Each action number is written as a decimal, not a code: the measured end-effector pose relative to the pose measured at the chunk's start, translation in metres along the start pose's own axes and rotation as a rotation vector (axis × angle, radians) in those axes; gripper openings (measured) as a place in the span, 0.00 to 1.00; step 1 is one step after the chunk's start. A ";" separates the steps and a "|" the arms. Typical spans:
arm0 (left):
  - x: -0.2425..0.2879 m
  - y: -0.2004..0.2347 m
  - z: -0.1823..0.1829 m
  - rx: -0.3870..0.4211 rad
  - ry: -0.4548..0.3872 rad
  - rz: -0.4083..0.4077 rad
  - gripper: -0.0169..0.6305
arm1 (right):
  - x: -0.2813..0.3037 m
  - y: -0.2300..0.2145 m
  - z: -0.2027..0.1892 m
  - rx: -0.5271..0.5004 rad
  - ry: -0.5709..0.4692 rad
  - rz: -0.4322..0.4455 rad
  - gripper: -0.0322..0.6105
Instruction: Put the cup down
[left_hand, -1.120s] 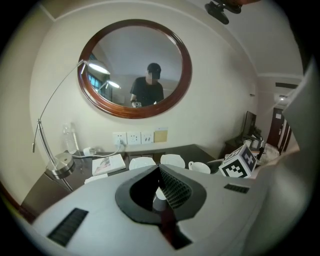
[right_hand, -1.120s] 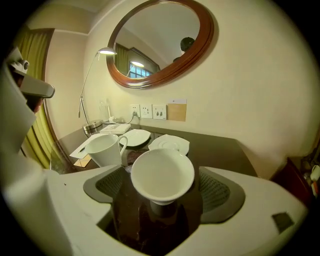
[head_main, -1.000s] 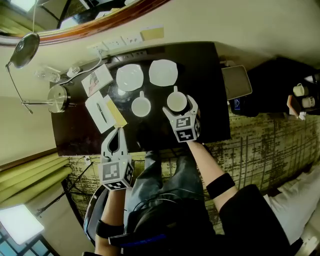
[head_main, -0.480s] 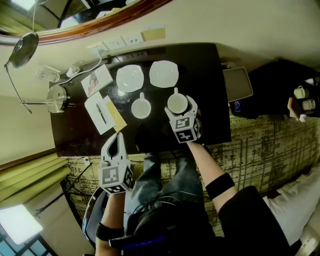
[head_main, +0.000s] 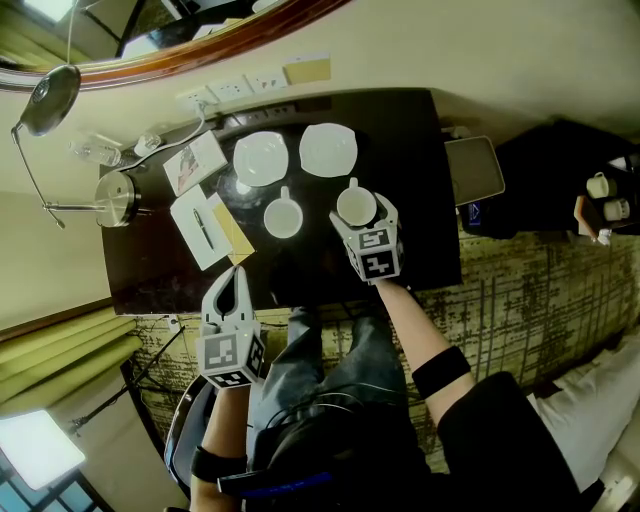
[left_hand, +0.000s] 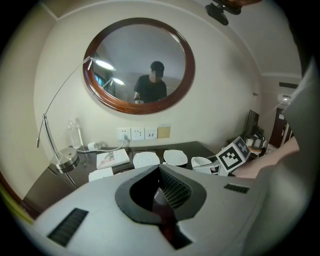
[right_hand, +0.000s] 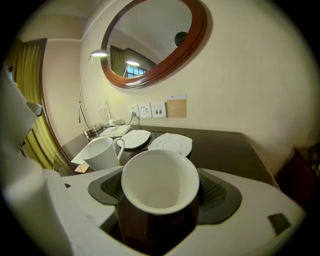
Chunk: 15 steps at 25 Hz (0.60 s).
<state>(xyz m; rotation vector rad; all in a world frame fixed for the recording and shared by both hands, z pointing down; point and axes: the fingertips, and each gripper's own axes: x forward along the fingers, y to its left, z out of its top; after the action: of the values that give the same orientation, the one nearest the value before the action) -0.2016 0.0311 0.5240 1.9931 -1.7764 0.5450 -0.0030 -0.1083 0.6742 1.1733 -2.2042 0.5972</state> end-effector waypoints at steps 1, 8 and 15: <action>0.000 0.001 0.000 0.001 0.000 0.000 0.03 | 0.000 0.000 0.000 0.002 0.001 0.001 0.72; -0.001 0.009 0.001 -0.008 -0.010 0.022 0.03 | -0.001 -0.002 0.003 -0.013 -0.003 -0.009 0.72; 0.001 0.006 0.003 -0.004 -0.005 0.008 0.03 | -0.010 -0.005 0.008 -0.076 -0.012 -0.027 0.72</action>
<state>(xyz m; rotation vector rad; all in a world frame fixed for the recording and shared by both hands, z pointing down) -0.2075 0.0283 0.5223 1.9872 -1.7877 0.5388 0.0032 -0.1101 0.6625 1.1677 -2.1980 0.4922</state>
